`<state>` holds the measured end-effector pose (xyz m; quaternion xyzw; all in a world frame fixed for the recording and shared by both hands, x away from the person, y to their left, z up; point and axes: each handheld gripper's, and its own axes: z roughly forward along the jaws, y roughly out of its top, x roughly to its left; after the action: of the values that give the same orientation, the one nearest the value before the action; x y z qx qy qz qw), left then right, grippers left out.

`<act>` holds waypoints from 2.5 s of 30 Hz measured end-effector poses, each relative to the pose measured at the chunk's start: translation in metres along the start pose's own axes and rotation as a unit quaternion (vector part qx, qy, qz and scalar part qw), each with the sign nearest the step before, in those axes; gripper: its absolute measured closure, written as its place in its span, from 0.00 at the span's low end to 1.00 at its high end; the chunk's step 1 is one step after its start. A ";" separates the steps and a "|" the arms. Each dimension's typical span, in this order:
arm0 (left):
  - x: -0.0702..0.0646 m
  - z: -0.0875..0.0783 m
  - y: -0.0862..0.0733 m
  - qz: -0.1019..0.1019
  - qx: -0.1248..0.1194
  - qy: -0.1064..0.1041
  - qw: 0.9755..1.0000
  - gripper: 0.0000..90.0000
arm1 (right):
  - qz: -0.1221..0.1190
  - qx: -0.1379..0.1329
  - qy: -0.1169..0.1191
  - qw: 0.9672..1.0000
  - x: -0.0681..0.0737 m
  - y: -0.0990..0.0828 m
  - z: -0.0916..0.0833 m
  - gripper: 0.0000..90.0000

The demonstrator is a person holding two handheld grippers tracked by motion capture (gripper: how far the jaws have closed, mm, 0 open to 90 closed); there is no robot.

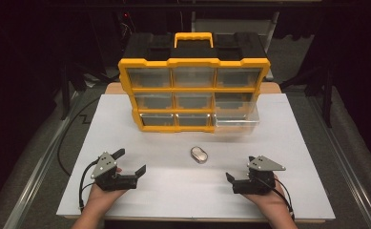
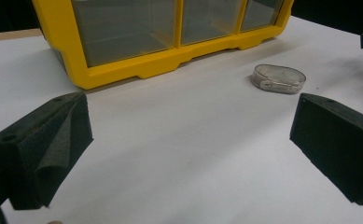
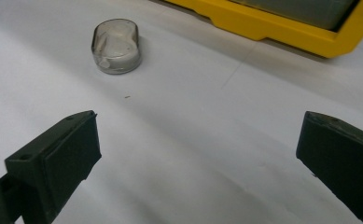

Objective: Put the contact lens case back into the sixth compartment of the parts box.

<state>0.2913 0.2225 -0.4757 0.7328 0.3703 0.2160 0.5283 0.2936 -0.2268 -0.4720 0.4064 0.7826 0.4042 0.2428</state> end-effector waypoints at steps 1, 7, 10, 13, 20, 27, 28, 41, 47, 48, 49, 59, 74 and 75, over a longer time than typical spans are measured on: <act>0.000 0.000 0.000 0.000 0.000 0.000 1.000 0.00 | -0.003 0.002 0.002 1.000 0.002 0.000 0.001 0.00; 0.001 -0.001 0.000 -0.003 -0.004 0.001 1.000 0.00 | -0.013 0.009 0.021 1.000 0.010 0.001 0.006 0.00; 0.001 -0.001 0.000 0.001 -0.001 -0.001 1.000 0.00 | -0.016 0.010 0.028 0.999 0.014 0.002 0.007 0.00; 0.000 -0.001 0.000 0.001 -0.002 -0.001 1.000 0.00 | -0.018 0.011 0.033 0.999 0.017 0.004 0.008 0.00; 0.001 0.000 0.000 0.000 -0.003 0.000 1.000 0.00 | -0.022 0.010 0.048 0.999 0.022 0.006 0.011 0.00; 0.001 0.000 0.000 0.001 -0.005 -0.002 1.000 0.00 | -0.025 0.010 0.064 0.998 0.030 0.010 0.014 0.02; 0.001 0.000 0.000 0.001 -0.005 -0.002 1.000 0.00 | -0.025 0.010 0.064 0.998 0.030 0.010 0.014 0.02; 0.000 0.000 -0.001 0.005 0.002 -0.005 1.000 0.00 | -0.041 0.027 0.077 0.996 0.039 0.023 0.035 0.11; -0.001 0.000 0.000 0.006 0.000 -0.007 1.000 0.00 | -0.044 0.024 0.078 0.996 0.041 0.031 0.044 0.18; -0.001 0.000 -0.001 0.004 -0.002 -0.007 1.000 0.00 | -0.041 0.024 0.079 0.996 0.042 0.033 0.046 0.19; -0.001 0.000 0.000 0.005 -0.002 -0.007 1.000 0.00 | -0.040 0.024 0.079 0.996 0.042 0.034 0.047 0.20; 0.000 -0.001 0.000 0.006 -0.001 -0.009 1.000 0.00 | -0.052 0.033 0.071 0.996 0.045 0.050 0.069 0.37; -0.001 -0.001 -0.001 0.006 0.001 -0.011 1.000 0.00 | -0.064 0.064 0.069 0.993 0.050 0.064 0.096 0.42; -0.001 -0.001 -0.001 0.007 0.001 -0.010 1.000 0.00 | -0.064 0.068 0.071 0.993 0.050 0.064 0.098 0.44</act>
<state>0.2900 0.2226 -0.4761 0.7380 0.3604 0.2117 0.5298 0.3631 -0.1204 -0.4757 0.3414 0.8478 0.3617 0.1842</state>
